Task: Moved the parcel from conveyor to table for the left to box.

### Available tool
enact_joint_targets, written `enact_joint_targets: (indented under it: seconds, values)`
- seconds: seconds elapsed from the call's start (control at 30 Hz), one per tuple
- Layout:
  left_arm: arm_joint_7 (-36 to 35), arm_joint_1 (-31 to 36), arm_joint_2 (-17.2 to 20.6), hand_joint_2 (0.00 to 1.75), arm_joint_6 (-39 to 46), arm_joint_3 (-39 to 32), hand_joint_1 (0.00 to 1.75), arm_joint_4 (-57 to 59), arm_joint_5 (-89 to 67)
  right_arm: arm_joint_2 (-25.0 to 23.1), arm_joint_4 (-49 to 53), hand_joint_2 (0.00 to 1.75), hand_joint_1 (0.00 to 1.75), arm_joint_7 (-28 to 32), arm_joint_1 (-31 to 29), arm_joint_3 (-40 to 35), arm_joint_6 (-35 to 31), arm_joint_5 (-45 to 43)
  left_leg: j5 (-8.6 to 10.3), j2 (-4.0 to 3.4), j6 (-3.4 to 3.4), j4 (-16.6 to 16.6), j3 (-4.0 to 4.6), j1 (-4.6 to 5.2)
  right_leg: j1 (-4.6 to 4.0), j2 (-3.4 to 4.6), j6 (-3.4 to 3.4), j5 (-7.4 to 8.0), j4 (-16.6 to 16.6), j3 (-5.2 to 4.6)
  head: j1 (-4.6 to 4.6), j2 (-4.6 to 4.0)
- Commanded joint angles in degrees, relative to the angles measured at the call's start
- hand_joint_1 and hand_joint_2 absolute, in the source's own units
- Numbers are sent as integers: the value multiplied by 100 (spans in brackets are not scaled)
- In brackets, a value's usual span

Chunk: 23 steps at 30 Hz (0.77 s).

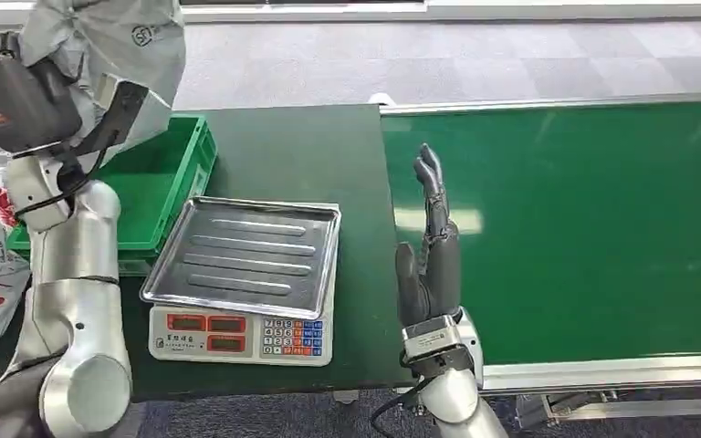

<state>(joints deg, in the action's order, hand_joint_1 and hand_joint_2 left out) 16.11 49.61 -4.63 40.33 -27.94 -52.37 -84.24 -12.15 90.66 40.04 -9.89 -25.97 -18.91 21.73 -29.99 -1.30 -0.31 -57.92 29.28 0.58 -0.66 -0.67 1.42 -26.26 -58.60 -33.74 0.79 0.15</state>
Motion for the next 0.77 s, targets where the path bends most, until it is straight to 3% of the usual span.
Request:
enact_joint_targets:
  seconds: [0.03, 0.17, 0.2, 0.23, 0.27, 0.3, 0.33, 0.4, 0.5, 0.57, 0.6, 0.67, 0.7, 0.73, 0.77]
  values:
    - [-1846, -82, 555, 175, -33, -331, 175, 1770, -576, 222, -4, 0, 0, -4, -94, -163, -32, -36, 9, 5, -8, 25, -17, 5, 8, 9, -11, 7, 18, 11, 0, 0]
    - [-2368, -24, 660, 175, -33, 101, 175, 2453, -576, 179, 71, 0, 0, -4, -48, -76, 114, 21, 20, 46, -11, 31, -8, 4, 6, -22, -16, 12, 29, 13, 0, 0]
    - [-2368, -24, 660, 175, -33, 101, 162, 2453, -576, 179, 71, 0, 0, -4, -48, -76, 114, 21, 9, 40, -6, 12, -3, 5, 6, -23, -9, 3, 11, 9, 0, 0]
    - [-2579, 57, 692, 175, -33, 279, 0, 2769, -576, 163, 59, 0, 0, -4, -54, -73, 109, 45, 12, 38, -9, 16, -2, 1, 3, -18, -12, 8, 18, 8, -2, 0]
    - [-2713, 177, 729, 175, -33, 425, 0, 3299, -499, 177, 67, 0, 0, -4, -65, -88, 134, 17, 13, 36, -9, 20, -3, 0, 2, -14, -13, 12, 23, 10, 0, 0]
    - [-2834, 299, 763, 0, -339, 503, 0, 3777, -576, 182, 69, 0, 0, -4, -77, -94, 157, 22, 8, 39, -7, 9, -1, 4, 5, -22, -8, 3, 9, 8, -2, 0]
    - [-2933, 342, 711, 0, -737, 392, 0, 3910, -463, 200, 63, 0, 0, -4, -100, -114, 206, -5, 13, 46, -9, 18, -3, 2, 4, -25, -11, 7, 19, 13, 0, 0]
    - [-2464, 308, 566, 0, -762, 128, 0, 3856, -103, 209, 13, 0, 0, -4, -140, -110, 225, -22, 9, 43, -8, 14, -6, 7, 8, -23, -9, 4, 13, 13, 0, 0]
    - [-2464, 308, 566, 0, -762, 128, 0, 3856, -103, 209, 13, 0, 0, -4, -140, -110, 225, -22, 9, 39, -8, 12, -4, 8, 8, -18, -9, 4, 12, 9, -2, 0]
    - [-1700, 326, 443, 0, -290, -352, 0, 3708, 562, 185, -72, 0, 0, -4, -176, -74, 238, -41, 8, 35, -9, 9, 0, 5, 5, -15, -8, 7, 12, 6, -2, 0]
    - [-984, 373, 367, 0, -33, -691, 0, 3612, 1124, 175, -119, 0, 0, -4, -189, -81, 218, -36, 16, 40, -13, 24, 0, 4, 6, -11, -16, 16, 28, 8, 0, 0]
    - [-277, 400, 261, 0, -33, -1141, 0, 3325, 1823, 167, -172, 0, 0, -4, -209, -98, 207, -69, 17, 31, -15, 27, -1, 2, 5, -4, -17, 19, 32, 7, 0, 0]
    - [689, 508, 178, 0, -81, -1541, 0, 3324, 2596, 171, -227, 0, 0, -4, -234, -113, 178, -85, 18, 31, -15, 28, -1, 3, 6, -6, -16, 18, 31, 6, 0, 0]
    - [718, 536, 195, 0, -106, -1545, 0, 3350, 2624, 172, -237, 0, 0, -4, -242, -118, 171, -89, 6, 26, -9, 3, 8, 1, 1, -12, -6, 7, 8, -3, 0, 0]
    - [1190, 623, 161, 0, -238, -1734, 0, 3330, 3113, 200, -280, 0, 0, -4, -273, -162, 123, -143, 21, 39, -17, 30, 0, 2, 4, -13, -16, 19, 34, 5, 0, 0]
